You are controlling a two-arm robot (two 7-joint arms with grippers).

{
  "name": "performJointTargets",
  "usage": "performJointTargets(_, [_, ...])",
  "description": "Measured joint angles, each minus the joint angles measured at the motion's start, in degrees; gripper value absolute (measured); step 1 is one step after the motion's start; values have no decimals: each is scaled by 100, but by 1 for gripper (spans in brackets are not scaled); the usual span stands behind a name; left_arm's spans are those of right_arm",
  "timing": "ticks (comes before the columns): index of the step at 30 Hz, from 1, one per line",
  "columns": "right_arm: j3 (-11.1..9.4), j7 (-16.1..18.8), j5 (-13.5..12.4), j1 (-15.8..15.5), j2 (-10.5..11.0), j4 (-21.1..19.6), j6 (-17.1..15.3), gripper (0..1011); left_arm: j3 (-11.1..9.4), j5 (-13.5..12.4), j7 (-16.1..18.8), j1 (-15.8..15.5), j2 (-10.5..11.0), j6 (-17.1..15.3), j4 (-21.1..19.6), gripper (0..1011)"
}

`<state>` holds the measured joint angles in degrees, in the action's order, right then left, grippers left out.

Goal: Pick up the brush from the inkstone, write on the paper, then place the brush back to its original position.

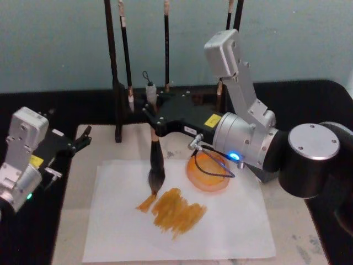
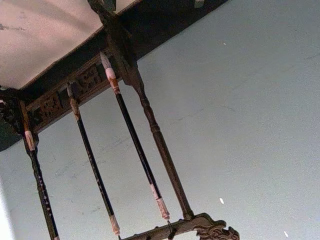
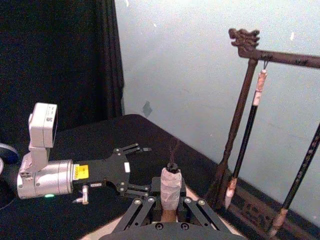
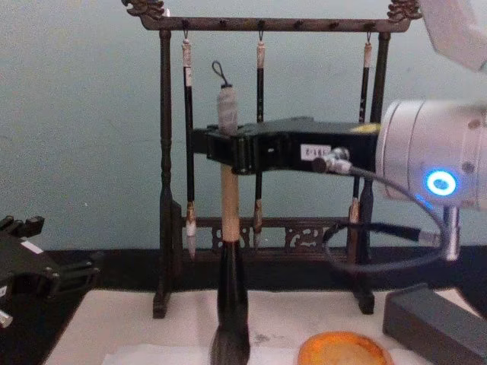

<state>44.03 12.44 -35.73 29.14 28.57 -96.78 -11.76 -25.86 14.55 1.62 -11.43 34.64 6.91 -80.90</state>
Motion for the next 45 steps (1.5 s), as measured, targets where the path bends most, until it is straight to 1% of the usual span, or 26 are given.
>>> performJointTargets(6, [-65, 88, -57, -98, -85, 112, 6, 153, 0, 0, 0, 0, 0, 0, 0, 1010])
performJointTargets(18, [-222, 164, -71, -238, -151, 314, -206, 153, 0, 0, 0, 0, 0, 0, 0, 1010])
performJointTargets(28, [-381, 130, 85, -324, -142, 348, -335, 153, 0, 0, 0, 0, 0, 0, 0, 1010])
performJointTargets(39, [-634, 73, 242, -428, -82, 227, -424, 153, 0, 0, 0, 0, 0, 0, 0, 1010])
performJointTargets(45, [-711, 128, 337, -415, -101, 178, -471, 153, 0, 0, 0, 0, 0, 0, 0, 1010])
